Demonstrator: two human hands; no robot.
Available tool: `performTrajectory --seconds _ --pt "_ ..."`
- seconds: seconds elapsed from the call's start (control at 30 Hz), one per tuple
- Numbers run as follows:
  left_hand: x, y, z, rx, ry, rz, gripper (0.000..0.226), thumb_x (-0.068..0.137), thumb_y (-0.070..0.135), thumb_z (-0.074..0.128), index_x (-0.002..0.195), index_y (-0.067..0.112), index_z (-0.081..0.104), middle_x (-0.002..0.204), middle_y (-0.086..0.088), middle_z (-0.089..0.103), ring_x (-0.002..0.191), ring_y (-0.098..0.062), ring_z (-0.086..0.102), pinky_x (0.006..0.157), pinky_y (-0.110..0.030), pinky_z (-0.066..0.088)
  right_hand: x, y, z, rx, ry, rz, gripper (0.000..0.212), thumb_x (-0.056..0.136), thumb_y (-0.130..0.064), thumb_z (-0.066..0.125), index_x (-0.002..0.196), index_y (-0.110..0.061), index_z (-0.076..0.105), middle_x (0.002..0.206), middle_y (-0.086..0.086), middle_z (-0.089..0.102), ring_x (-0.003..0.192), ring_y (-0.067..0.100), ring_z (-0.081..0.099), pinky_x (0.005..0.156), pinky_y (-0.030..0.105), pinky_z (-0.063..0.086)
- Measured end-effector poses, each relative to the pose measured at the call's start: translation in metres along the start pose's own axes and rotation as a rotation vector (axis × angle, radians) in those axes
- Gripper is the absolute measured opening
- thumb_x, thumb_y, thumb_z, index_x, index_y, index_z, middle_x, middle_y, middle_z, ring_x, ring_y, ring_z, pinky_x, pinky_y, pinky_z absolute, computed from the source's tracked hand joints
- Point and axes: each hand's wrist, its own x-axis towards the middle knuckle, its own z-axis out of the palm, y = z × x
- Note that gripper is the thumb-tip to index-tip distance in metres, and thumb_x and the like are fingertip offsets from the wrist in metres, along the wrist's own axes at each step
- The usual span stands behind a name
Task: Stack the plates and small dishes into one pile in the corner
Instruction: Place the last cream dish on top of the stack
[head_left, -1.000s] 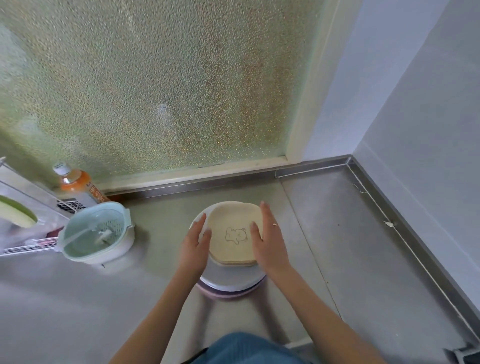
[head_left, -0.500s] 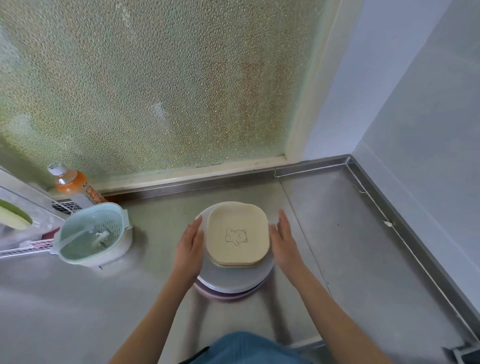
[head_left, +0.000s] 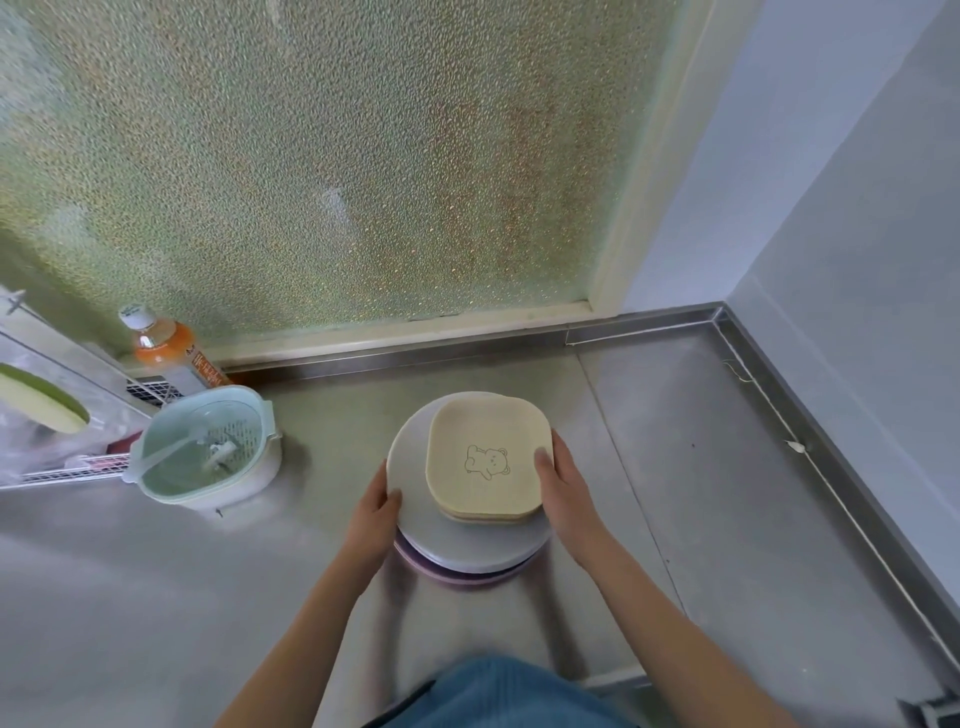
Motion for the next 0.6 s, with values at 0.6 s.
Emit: performTrajectory --seconds 0.6 --pt "0.006 0.048 0.020 -0.128 0.006 0.104 0.057 0.097 0.005 0.036 0.149 0.023 0.021 0.145 0.007 0.033 0.135 -0.007 0.028 0.104 -0.021 0.022 0.003 -0.017 0.014 -0.090 0.250 0.021 0.057 0.089 -0.030 0.045 0.142 -0.030 0.024 0.141 0.001 0.040 0.122 0.023 0.046 0.102 0.051 0.038"
